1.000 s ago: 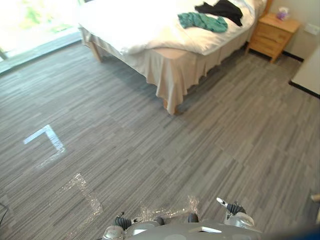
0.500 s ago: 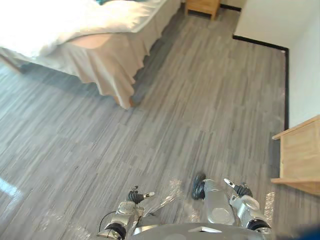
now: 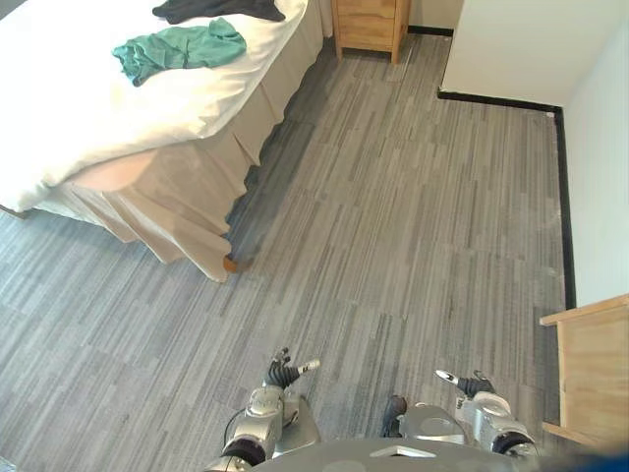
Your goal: Tidy the bed and pick cloth on bed and put in laundry
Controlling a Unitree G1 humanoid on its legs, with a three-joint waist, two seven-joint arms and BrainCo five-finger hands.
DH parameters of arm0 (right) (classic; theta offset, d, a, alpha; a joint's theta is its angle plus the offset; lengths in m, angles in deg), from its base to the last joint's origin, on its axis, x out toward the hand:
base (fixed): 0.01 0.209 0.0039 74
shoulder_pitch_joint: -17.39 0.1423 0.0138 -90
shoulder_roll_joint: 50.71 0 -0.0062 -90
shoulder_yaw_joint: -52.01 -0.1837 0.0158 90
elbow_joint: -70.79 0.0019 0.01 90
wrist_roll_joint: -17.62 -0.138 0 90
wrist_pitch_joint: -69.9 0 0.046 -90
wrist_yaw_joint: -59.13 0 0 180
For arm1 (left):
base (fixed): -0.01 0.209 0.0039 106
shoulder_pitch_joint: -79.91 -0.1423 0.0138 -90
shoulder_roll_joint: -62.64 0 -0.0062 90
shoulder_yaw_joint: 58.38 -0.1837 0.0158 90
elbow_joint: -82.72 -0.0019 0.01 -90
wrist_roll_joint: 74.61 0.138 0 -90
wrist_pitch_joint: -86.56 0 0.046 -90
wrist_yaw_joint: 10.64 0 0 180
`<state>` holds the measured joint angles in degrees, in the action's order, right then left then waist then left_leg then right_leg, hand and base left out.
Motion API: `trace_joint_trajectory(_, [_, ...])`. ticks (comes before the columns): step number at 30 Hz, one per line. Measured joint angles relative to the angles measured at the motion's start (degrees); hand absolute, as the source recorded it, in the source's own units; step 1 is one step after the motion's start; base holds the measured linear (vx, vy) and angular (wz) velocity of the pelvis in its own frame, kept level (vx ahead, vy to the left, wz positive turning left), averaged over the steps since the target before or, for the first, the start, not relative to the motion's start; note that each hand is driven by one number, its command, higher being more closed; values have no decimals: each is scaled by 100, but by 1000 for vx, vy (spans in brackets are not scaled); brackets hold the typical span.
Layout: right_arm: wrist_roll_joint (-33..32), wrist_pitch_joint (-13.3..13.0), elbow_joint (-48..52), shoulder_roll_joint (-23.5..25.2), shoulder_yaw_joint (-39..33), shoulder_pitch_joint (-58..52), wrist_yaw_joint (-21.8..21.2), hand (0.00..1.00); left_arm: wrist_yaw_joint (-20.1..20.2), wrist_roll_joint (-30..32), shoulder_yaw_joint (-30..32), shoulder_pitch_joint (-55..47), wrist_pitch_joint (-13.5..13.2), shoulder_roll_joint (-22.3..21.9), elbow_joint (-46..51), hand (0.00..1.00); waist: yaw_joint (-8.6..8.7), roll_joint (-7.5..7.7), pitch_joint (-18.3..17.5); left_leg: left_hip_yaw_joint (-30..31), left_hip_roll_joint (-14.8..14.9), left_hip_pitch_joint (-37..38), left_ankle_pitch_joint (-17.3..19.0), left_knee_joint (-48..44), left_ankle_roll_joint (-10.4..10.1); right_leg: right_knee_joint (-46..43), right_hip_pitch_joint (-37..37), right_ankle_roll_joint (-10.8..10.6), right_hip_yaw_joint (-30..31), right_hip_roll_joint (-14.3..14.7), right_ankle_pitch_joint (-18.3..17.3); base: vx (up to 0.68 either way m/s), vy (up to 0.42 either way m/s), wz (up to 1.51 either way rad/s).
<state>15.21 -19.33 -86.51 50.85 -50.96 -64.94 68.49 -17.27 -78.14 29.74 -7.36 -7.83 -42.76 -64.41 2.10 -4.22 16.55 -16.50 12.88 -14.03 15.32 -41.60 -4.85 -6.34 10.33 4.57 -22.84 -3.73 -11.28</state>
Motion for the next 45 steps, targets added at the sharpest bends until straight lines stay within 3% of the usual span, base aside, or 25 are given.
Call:
trace_joint_trajectory(2, [101, -7, 14, 56, 0, -74, -6, 0, 2, -35, -10, 10, 1, -11, 6, 0, 3, 20, -2, -250, -463, -65, -401, 1428, 108, 48, 226, -271, -3, -177, -68, 460, 187, -25])
trace_joint_trajectory(3, [158, -4, 67, 46, 3, -83, -7, 0, 3, -37, -10, -46, 1, -20, -10, 0, -10, -104, -64, -551, -612, -133, -1257, 2503, 373, 131, 384, -602, 22, -145, -252, 452, 222, -22])
trace_joint_trajectory(4, [160, -7, 97, 12, 3, -90, -6, 0, 2, -38, -8, -94, 0, -25, -22, 0, -11, -213, -98, -681, -589, -186, -1788, 2868, 515, 195, 469, -785, 26, -57, -371, 455, 235, 10])
trace_joint_trajectory(5, [171, -1, 90, 57, -16, -118, 5, 0, 4, -41, 43, 15, 14, 47, -53, 0, 43, -27, -131, -887, -750, -217, -1961, 2743, 1079, 253, 659, -959, 3, -223, -515, 345, 170, 27])
trace_joint_trajectory(8, [373, 4, 100, 286, -173, -121, 1, 0, 4, -43, 258, 44, 38, 206, -39, 0, -225, 331, -228, -1304, -1054, -167, -1659, 2906, 1237, 441, 705, -1000, 13, -489, -177, 368, 179, 13])
trace_joint_trajectory(11, [394, 10, 100, 452, -292, -235, -38, 0, 8, -42, 402, -107, 86, 214, -43, 0, -332, 331, -271, -1378, -1335, 336, -1369, 3163, 1288, 354, 1035, -1180, 38, -565, 413, 367, 164, 32])
trace_joint_trajectory(12, [428, 4, 100, 433, -308, -257, -41, 0, 10, -42, 440, -173, 87, 198, -45, 0, -331, 318, -338, -1347, -1378, 462, -1280, 3282, 1233, -23, 968, -1199, 40, -637, 403, 363, 200, 51])
trace_joint_trajectory(13, [531, 1, 129, 372, -475, -323, -43, 0, 10, -34, 451, -290, 125, 193, -121, 0, -306, 206, -454, -1061, -1467, 820, -1221, 3582, 1143, -1693, 392, -1434, 118, -900, 547, 248, 120, 57])
trace_joint_trajectory(15, [606, 2, 158, 289, -518, -383, -44, 0, 17, -29, 399, -322, 133, 221, -272, 0, -249, 214, -484, -685, -1600, 1194, -1178, 3784, 1104, -3516, -256, -1618, 530, -1124, 905, 278, 88, 94])
trace_joint_trajectory(16, [606, 2, 182, 278, -537, -472, -45, 0, 13, -30, 400, -321, 169, 274, -364, 0, -206, 272, -492, -425, -1686, 1386, -1132, 3840, 1078, -4363, -597, -1545, 613, -1210, 735, 469, 54, 159])
trace_joint_trajectory(18, [573, -53, 349, 226, -673, -559, -58, 0, 4, -34, 399, -317, 181, 305, -522, 0, -137, 306, -501, 215, -1799, 1896, -1091, 3962, 1072, -5165, -1238, -1059, 364, -1478, 217, 441, 7, 157])
trace_joint_trajectory(20, [575, -62, 400, 226, -687, -565, -56, 0, 4, -34, 340, -312, 174, 309, -514, 0, -139, 339, -478, 628, -1762, 2165, -1064, 3962, 1019, -4827, -1469, -1090, 179, -1552, -170, 380, -106, 137])
trace_joint_trajectory(23, [570, -91, 402, 228, -690, -517, -58, 0, 0, -41, 219, -252, 169, 285, -491, 0, -147, 258, -456, 1300, -1492, 2403, -926, 3940, 799, -3297, -1692, -1035, 199, -1280, -319, 310, -205, 120])
trace_joint_trajectory(24, [558, -120, 419, 226, -635, -505, -58, 0, -2, -43, 198, -229, 164, 263, -490, 0, -138, 191, -444, 1600, -1302, 2389, -863, 3934, 698, -2208, -1709, -1102, 482, -979, -228, 305, -394, 130])
trace_joint_trajectory(26, [538, -116, 403, 249, -496, -507, -63, 0, -2, -46, 202, -195, 135, 292, -480, 0, -152, 310, -443, 1975, -1220, 2298, -759, 3915, 529, -590, -1675, -1121, 1163, -706, 262, 280, -430, 120])
trace_joint_trajectory(27, [469, -115, 376, 341, -444, -484, -74, 0, -9, -46, 259, -142, 133, 369, -482, 0, -148, 492, -391, 2267, -1211, 2284, -588, 3876, 385, -1, -1508, -1158, 1451, -675, 1120, 214, -419, 98])
trace_joint_trajectory(28, [443, -114, 380, 332, -459, -465, -80, 0, -13, -48, 270, -150, 132, 353, -488, 0, -135, 417, -357, 2257, -1124, 2303, -575, 3886, 352, -34, -1473, -1050, 1367, -595, 1125, 308, -568, 95])
trace_joint_trajectory(30, [399, -104, 382, 254, -444, -375, -102, 0, -12, -47, 504, -192, 88, 164, -471, 0, -114, 237, -282, 1729, -800, 2361, -634, 3851, 211, -720, -1520, -923, 1032, -457, 630, 234, -343, 70])
trace_joint_trajectory(35, [400, -89, 319, 228, -194, -387, -217, 0, -11, -50, 945, -262, -2, 76, -483, 0, -172, 217, -325, 1855, -444, 2635, -609, 3738, -60, -1296, -1150, -688, 634, -277, -162, 290, -244, 59])
trace_joint_trajectory(37, [383, -102, 314, 231, -119, -450, -247, 0, -1, -128, 1110, -284, -19, 83, -421, 0, -164, 257, -306, 1873, -413, 1936, -389, 2138, -214, -898, -710, -644, 331, -275, -224, 218, -173, 66])
trace_joint_trajectory(39, [381, -128, 362, 168, 47, -552, -244, 0, -9, -351, 1351, -369, -28, 22, -282, 0, -180, 173, -239, 1744, -191, 1215, -536, 391, -212, -639, -202, -609, 117, -133, -240, 202, -143, 42])
trace_joint_trajectory(40, [380, -119, 342, 144, 57, -561, -238, 0, -14, -483, 1372, -430, -54, 8, -210, 0, -196, 155, -204, 1361, 59, 1035, -817, -291, -204, -446, 137, -564, 27, -59, -266, 243, -125, 23])
trace_joint_trajectory(42, [381, -114, 285, 143, -6, -584, -230, 0, -22, -491, 1316, -433, -102, 40, -214, 0, -247, 151, -214, 391, 371, 806, -434, -842, -119, -197, 526, -503, -3, -170, -286, 261, -60, 9])
trace_joint_trajectory(44, [378, -102, 255, 148, -88, -541, -231, 0, -20, -475, 1302, -372, -100, 55, -214, 0, -238, 185, -193, -52, 220, 565, -74, -646, -79, -128, 615, -503, 16, -384, -286, 205, 70, -2])
trace_joint_trajectory(45, [379, -83, 236, 152, -225, -534, -234, 0, -26, -473, 1171, -352, -106, 81, -209, 0, -233, 208, -179, -311, -147, 392, -23, 193, -7, -128, 685, -505, 31, -628, -285, 235, 143, 1])
